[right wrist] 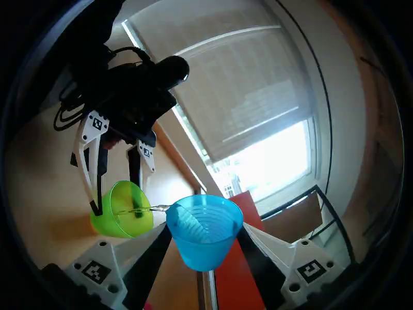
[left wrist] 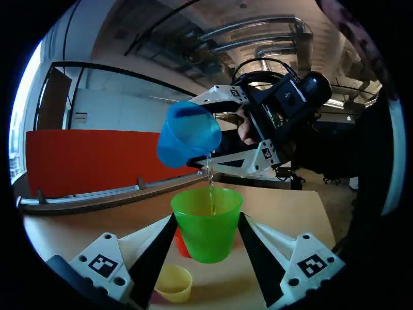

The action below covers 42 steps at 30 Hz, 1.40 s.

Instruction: Pour water

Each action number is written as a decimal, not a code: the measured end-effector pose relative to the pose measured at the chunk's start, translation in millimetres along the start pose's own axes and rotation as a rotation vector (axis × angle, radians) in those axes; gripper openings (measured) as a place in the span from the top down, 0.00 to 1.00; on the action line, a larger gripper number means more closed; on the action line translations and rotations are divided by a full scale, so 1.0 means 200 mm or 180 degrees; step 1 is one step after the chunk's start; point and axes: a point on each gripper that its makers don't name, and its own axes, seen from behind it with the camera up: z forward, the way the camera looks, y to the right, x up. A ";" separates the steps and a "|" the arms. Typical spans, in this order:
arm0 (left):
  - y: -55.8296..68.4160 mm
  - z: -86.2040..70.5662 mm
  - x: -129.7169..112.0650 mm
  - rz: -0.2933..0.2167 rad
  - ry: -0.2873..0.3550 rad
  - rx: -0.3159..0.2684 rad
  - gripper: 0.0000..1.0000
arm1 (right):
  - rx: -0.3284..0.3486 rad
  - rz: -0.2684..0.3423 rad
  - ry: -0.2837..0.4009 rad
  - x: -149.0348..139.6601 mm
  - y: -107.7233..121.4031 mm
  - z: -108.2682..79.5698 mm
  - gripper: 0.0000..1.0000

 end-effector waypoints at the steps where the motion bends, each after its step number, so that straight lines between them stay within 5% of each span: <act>1: 0.00 0.00 0.00 0.0002 -0.0001 -0.0001 0.16 | -0.0002 -0.0009 -0.0001 0.00 0.00 0.00 0.11; 42: 0.02 0.00 0.00 0.0036 -0.0028 -0.0031 0.16 | -0.0097 -0.0239 -0.0033 0.01 0.05 -0.01 0.11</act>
